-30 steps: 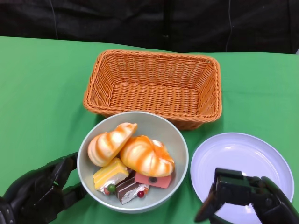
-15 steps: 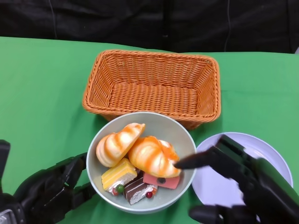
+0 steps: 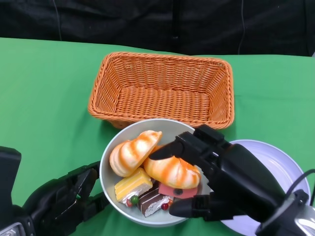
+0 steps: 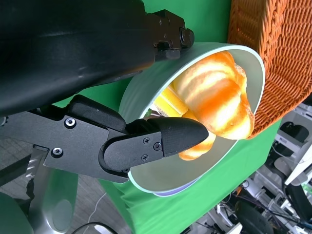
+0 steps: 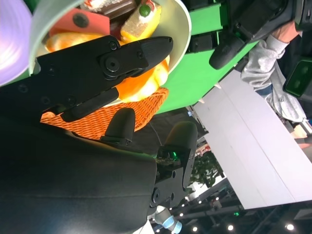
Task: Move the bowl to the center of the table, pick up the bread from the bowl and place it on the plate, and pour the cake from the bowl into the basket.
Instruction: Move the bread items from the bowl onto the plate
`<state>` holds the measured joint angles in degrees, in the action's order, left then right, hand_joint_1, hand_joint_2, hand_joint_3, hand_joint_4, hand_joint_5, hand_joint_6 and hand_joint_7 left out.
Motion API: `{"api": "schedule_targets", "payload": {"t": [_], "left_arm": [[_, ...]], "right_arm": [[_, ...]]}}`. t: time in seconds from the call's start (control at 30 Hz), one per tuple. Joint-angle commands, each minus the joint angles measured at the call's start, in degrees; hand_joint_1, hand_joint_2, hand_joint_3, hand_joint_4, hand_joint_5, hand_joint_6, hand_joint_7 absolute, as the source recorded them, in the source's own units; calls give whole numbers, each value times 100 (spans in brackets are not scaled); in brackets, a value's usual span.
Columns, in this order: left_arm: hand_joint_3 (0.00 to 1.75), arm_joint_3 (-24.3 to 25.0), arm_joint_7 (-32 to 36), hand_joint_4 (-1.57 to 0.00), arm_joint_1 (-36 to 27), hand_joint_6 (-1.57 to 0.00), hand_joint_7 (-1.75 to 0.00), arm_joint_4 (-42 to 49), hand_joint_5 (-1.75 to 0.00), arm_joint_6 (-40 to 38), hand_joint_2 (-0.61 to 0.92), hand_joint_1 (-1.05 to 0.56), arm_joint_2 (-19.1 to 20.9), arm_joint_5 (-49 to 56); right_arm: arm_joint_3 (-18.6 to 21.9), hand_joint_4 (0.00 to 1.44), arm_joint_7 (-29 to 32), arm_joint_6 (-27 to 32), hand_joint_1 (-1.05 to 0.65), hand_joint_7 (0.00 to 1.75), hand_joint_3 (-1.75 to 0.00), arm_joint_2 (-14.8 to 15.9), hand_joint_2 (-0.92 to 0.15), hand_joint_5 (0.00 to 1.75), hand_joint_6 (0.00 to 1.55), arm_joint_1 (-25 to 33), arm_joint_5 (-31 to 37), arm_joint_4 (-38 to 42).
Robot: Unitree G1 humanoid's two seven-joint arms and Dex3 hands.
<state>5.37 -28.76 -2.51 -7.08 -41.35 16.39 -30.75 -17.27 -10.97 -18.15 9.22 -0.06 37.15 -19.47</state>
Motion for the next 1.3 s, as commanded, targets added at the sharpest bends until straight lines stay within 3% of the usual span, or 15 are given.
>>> {"api": "schedule_targets", "payload": {"t": [0.03, 0.3, 0.47, 0.93, 1.17, 1.3], "left_arm": [[65, 29, 98, -5, -5, 0, 0, 66, -3, 116, 92, -80, 13, 116], [65, 15, 349, -13, 84, -6, -3, 237, -8, 375, 92, -77, -128, 383], [63, -22, 345, -18, 68, -9, -3, 234, -11, 535, 92, -76, -142, 539], [58, -93, 350, -21, -156, -14, -4, -50, -16, 756, 92, -78, -233, 676], [59, -95, 535, -24, -196, -15, -4, -140, -19, 875, 92, -76, -341, 823], [61, -93, 644, -26, -196, -20, -5, -106, -23, 956, 92, -74, -421, 909]], "right_arm": [[-163, 0, 228, 210, -46, 98, -3, -39, -82, 125, 3, -228, 397, 264], [-348, 0, 861, 197, -46, 92, -3, 90, -86, 114, 2, -661, 871, 1163], [-408, 0, 1111, 164, -47, 72, -1, 167, -90, 102, 9, -750, 948, 1497], [-630, 1, 1371, 236, -48, 41, -4, 297, -92, 91, 22, -841, 1042, 2050], [-842, 4, 1487, 386, -49, 29, -4, 262, -92, 82, 29, -1027, 1149, 2558], [-1038, 8, 1902, 484, -48, 23, -3, 90, -92, 77, 34, -1324, 1290, 3295]]}}
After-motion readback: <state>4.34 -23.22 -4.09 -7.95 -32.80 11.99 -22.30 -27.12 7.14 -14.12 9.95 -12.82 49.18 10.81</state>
